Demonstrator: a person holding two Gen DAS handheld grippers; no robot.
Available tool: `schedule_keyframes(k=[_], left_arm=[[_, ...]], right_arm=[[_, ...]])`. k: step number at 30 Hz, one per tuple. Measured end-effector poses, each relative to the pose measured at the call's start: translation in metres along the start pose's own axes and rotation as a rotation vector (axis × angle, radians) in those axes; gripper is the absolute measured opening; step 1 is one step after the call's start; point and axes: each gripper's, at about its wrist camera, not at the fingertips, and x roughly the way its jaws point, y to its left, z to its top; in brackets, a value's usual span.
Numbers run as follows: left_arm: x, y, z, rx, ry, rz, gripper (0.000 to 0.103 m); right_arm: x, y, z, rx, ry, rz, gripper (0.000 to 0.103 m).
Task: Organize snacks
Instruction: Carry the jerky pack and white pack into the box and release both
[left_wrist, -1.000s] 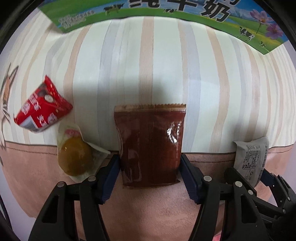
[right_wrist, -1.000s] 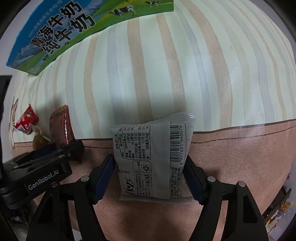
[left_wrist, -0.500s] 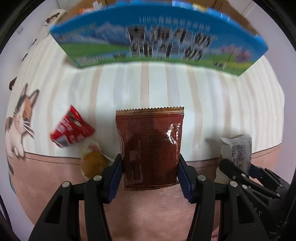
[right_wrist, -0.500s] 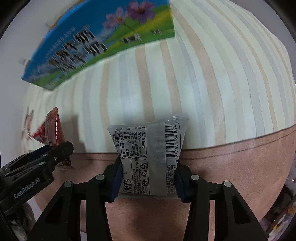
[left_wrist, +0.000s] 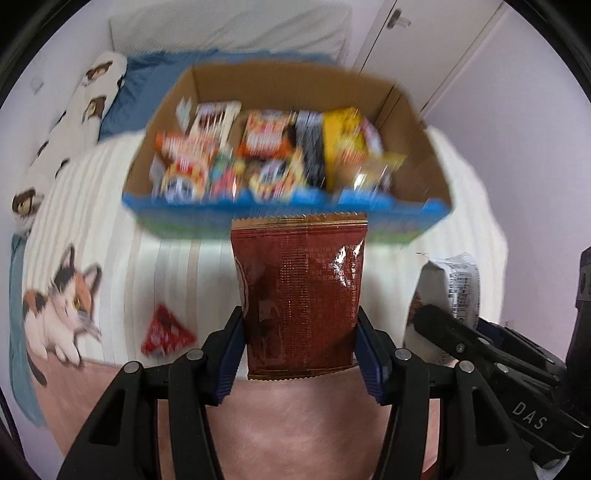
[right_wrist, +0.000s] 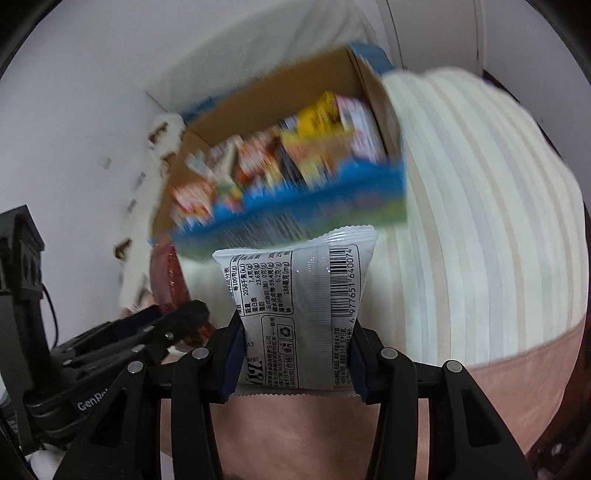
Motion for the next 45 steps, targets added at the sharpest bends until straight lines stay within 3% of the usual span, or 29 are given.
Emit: schedule_keyframes(k=[6, 7, 12, 17, 23, 27, 37, 39, 41, 42, 43, 45], left_arm=[[-0.020, -0.002, 0.070, 0.044, -0.074, -0.015, 0.053], [-0.019, -0.002, 0.081, 0.063, -0.122, -0.008, 0.053], [-0.010, 0.009, 0.138, 0.058, -0.119, 0.011, 0.053], [0.027, 0.030, 0.206, 0.059, -0.030, 0.059, 0.053], [0.093, 0.061, 0.269, 0.041, 0.140, 0.091, 0.053], [0.126, 0.073, 0.287, 0.049, 0.184, 0.102, 0.053], [0.176, 0.084, 0.304, 0.050, 0.289, 0.089, 0.053], [0.182, 0.082, 0.303, 0.052, 0.314, 0.101, 0.054], [0.187, 0.082, 0.302, 0.056, 0.324, 0.123, 0.055], [0.187, 0.084, 0.301, 0.052, 0.325, 0.131, 0.057], [0.188, 0.087, 0.301, 0.046, 0.316, 0.138, 0.065], [0.189, 0.091, 0.301, 0.027, 0.309, 0.135, 0.081]], right_arm=[[-0.024, 0.013, 0.062, -0.039, -0.068, 0.015, 0.050], [-0.027, 0.011, 0.073, -0.043, -0.073, 0.011, 0.050], [-0.018, 0.014, 0.131, -0.050, -0.074, 0.000, 0.050], [0.027, 0.026, 0.190, -0.058, -0.014, -0.024, 0.050], [0.100, 0.031, 0.241, -0.037, 0.101, -0.049, 0.050], [0.143, 0.029, 0.262, -0.055, 0.170, -0.086, 0.050], [0.197, 0.010, 0.286, -0.072, 0.253, -0.165, 0.051], [0.206, 0.007, 0.287, -0.063, 0.274, -0.196, 0.058], [0.215, 0.005, 0.291, -0.069, 0.298, -0.243, 0.079], [0.216, 0.003, 0.291, -0.077, 0.304, -0.267, 0.084], [0.217, 0.002, 0.291, -0.086, 0.305, -0.281, 0.092], [0.218, -0.002, 0.290, -0.090, 0.311, -0.282, 0.094]])
